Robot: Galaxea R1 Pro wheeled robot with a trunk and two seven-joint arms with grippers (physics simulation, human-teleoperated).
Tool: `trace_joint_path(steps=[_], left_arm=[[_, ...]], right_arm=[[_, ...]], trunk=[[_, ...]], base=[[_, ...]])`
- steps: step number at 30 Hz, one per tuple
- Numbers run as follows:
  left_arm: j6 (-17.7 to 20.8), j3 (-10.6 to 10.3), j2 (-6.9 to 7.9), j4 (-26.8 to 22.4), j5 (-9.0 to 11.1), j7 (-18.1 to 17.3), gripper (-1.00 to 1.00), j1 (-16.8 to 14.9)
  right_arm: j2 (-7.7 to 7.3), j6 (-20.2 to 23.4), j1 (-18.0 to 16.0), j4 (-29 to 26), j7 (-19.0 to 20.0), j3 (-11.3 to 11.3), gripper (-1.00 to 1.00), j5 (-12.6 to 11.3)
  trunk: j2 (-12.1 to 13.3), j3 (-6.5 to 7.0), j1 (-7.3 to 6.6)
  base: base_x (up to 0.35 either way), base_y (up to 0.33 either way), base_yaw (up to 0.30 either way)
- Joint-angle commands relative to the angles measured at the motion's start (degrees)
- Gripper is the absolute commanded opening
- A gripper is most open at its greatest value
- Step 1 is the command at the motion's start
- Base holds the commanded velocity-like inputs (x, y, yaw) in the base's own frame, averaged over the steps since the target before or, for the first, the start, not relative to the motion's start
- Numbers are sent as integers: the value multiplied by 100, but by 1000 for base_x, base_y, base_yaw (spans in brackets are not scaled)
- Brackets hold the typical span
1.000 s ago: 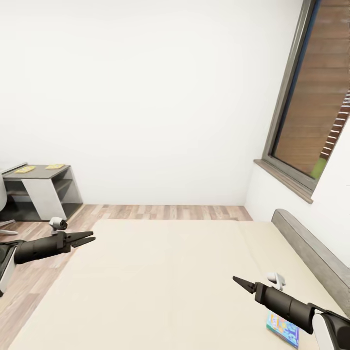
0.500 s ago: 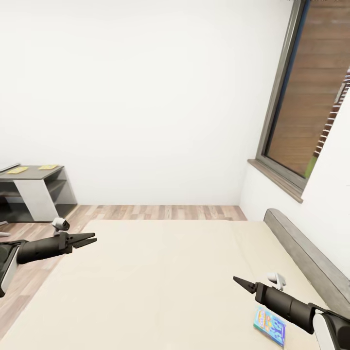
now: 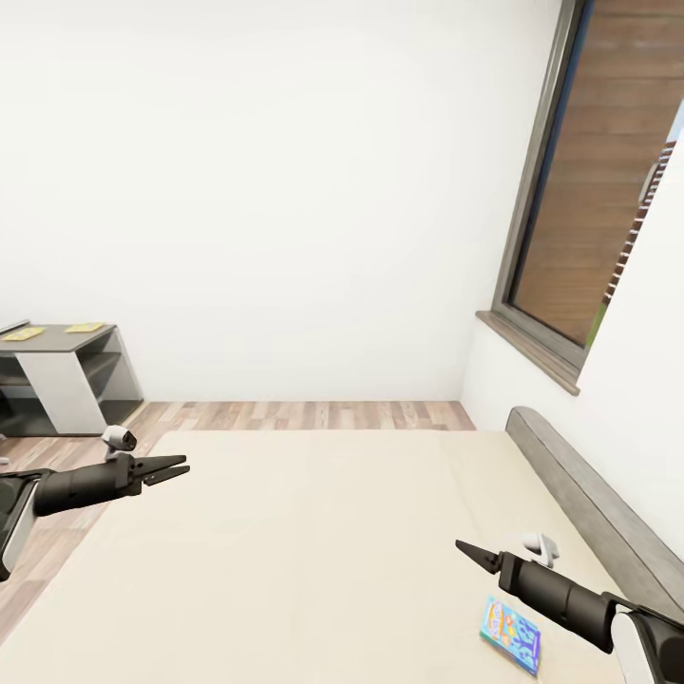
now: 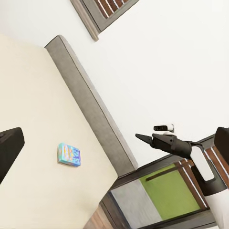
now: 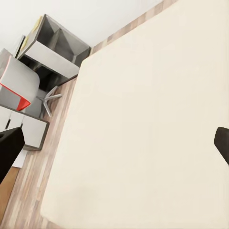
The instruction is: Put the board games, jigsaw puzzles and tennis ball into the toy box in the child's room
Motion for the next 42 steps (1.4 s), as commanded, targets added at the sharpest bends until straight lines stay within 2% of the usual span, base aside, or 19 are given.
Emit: trace_joint_path(steps=[1, 42], left_arm=[[61, -1, 1, -1, -4, -23, 100, -5], [61, -1, 1, -1, -4, -24, 100, -5]], right_arm=[[1, 25, -6, -1, 24, -7, 100, 6], [12, 34, -6, -10, 24, -7, 100, 6]], trunk=[[-13, -14, 4], [-13, -13, 4]], base=[[0, -22, -3], [0, -20, 0]])
